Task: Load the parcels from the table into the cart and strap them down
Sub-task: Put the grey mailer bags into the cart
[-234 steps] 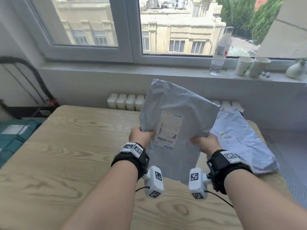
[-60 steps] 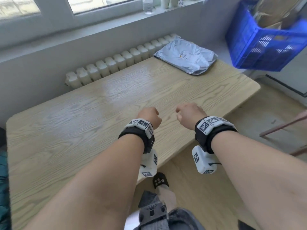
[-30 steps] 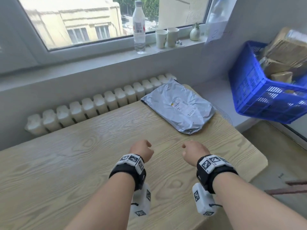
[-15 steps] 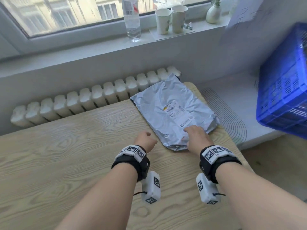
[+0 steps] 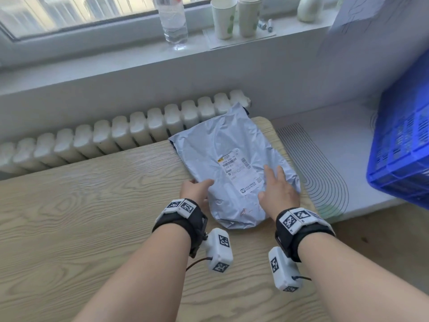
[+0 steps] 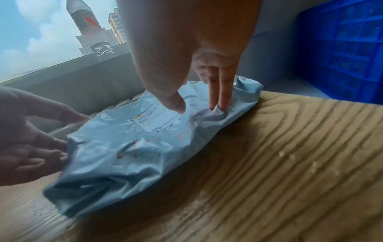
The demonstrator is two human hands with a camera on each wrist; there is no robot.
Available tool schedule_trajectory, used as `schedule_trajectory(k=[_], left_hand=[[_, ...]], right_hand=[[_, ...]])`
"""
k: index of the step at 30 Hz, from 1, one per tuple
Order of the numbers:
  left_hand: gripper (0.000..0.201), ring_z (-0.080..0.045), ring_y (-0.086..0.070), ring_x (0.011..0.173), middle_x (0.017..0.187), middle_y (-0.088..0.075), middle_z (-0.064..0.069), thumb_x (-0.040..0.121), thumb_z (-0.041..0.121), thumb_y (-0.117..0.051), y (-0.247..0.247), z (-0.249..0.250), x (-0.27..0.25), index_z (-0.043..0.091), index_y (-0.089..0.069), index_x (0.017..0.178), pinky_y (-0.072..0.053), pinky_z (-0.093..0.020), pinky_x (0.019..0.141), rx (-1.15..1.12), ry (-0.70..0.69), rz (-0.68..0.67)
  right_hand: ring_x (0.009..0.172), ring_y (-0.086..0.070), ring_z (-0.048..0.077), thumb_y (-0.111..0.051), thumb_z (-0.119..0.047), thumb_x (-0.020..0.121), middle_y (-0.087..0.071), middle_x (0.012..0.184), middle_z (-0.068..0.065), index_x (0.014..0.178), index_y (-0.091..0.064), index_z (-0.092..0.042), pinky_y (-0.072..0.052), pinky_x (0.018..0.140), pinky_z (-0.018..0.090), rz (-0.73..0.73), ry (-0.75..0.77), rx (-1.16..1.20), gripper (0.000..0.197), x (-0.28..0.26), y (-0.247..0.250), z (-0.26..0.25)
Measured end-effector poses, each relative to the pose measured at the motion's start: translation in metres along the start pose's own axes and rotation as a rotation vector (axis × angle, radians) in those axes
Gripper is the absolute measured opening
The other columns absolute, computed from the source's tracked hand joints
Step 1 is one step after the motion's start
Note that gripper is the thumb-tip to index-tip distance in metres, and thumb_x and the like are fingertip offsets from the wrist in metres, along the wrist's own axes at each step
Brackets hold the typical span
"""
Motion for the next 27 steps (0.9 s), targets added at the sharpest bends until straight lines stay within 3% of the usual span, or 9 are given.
schedule_trajectory(k=[3, 7, 11, 15, 20, 23, 25, 27], left_hand=[[0.041, -0.025, -0.065, 0.083, 0.101, -0.069, -0.011, 0.077, 0.023, -0.079, -0.002, 0.001, 0.0, 0.003, -0.061, 0.109, -0.047, -0.025, 0.06, 0.003, -0.014, 0.036], [0.038, -0.029, -0.068, 0.098, 0.107, -0.069, -0.013, 0.079, 0.013, -0.077, -0.001, -0.003, -0.004, 0.002, -0.063, 0.113, -0.047, -0.026, 0.068, 0.119, -0.01, 0.073], [0.034, -0.031, -0.068, 0.096, 0.106, -0.07, -0.017, 0.08, 0.007, -0.074, 0.006, -0.004, -0.005, -0.001, -0.063, 0.112, -0.056, -0.038, 0.084, 0.11, 0.001, 0.078], [0.036, -0.033, -0.068, 0.096, 0.105, -0.07, -0.017, 0.08, 0.006, -0.071, 0.025, 0.001, -0.004, -0.001, -0.061, 0.114, -0.056, -0.048, 0.088, 0.13, -0.009, 0.097], [0.026, -0.036, -0.063, 0.105, 0.114, -0.065, -0.021, 0.087, -0.001, -0.055, 0.064, 0.018, -0.02, -0.001, -0.06, 0.113, -0.051, -0.045, 0.094, 0.187, -0.071, 0.196], [0.029, -0.035, -0.058, 0.111, 0.118, -0.061, -0.019, 0.093, -0.002, -0.047, 0.086, 0.022, -0.028, -0.004, -0.057, 0.12, -0.045, -0.032, 0.087, 0.19, -0.101, 0.247], [0.031, -0.036, -0.056, 0.114, 0.12, -0.06, -0.02, 0.096, 0.0, -0.042, 0.098, 0.024, -0.038, -0.007, -0.055, 0.123, -0.042, -0.033, 0.086, 0.153, -0.118, 0.292], [0.033, -0.038, -0.055, 0.117, 0.125, -0.059, -0.023, 0.098, 0.003, -0.04, 0.112, 0.021, -0.043, -0.008, -0.054, 0.125, -0.043, -0.037, 0.095, 0.099, -0.11, 0.331]], right_hand=[[0.121, -0.052, 0.037, -0.051, -0.031, 0.093, -0.008, 0.16, 0.015, 0.152, -0.012, -0.027, -0.044, 0.094, 0.041, 0.005, -0.025, 0.001, 0.071, 0.006, 0.001, 0.005], [0.12, -0.053, 0.039, -0.049, -0.035, 0.095, -0.019, 0.157, 0.016, 0.15, -0.016, -0.022, -0.044, 0.092, 0.041, 0.008, -0.03, 0.007, 0.066, 0.01, 0.001, 0.009], [0.116, -0.054, 0.037, -0.05, -0.034, 0.094, -0.03, 0.15, 0.014, 0.149, -0.019, -0.019, -0.044, 0.091, 0.042, 0.014, -0.02, 0.037, 0.065, 0.01, 0.002, 0.005], [0.111, -0.056, 0.036, -0.05, -0.028, 0.093, -0.034, 0.143, 0.013, 0.145, -0.024, -0.017, -0.045, 0.086, 0.041, -0.042, -0.011, 0.061, 0.059, 0.003, 0.001, -0.008], [0.113, -0.056, 0.036, -0.052, -0.024, 0.091, -0.039, 0.141, 0.014, 0.145, -0.025, -0.014, -0.045, 0.088, 0.04, -0.059, -0.001, 0.091, 0.061, -0.006, 0.009, -0.027], [0.112, -0.057, 0.035, -0.056, -0.025, 0.09, -0.054, 0.127, 0.017, 0.134, -0.032, -0.009, -0.044, 0.085, 0.039, -0.09, -0.037, 0.146, 0.052, -0.009, 0.011, -0.035], [0.108, -0.059, 0.035, -0.057, -0.024, 0.089, -0.06, 0.119, 0.018, 0.129, -0.035, -0.008, -0.044, 0.082, 0.037, -0.123, -0.067, 0.193, 0.048, -0.012, 0.009, -0.042], [0.103, -0.061, 0.035, -0.057, -0.024, 0.087, -0.062, 0.114, 0.017, 0.125, -0.038, -0.009, -0.049, 0.082, 0.036, -0.16, -0.085, 0.269, 0.045, -0.019, 0.003, -0.052]])
Point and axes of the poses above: each hand's wrist, its own x-axis towards the middle knuckle, its own y-axis out of the back of the hand, z = x × y, the point moved 6 cm from there along x, towards the middle knuckle
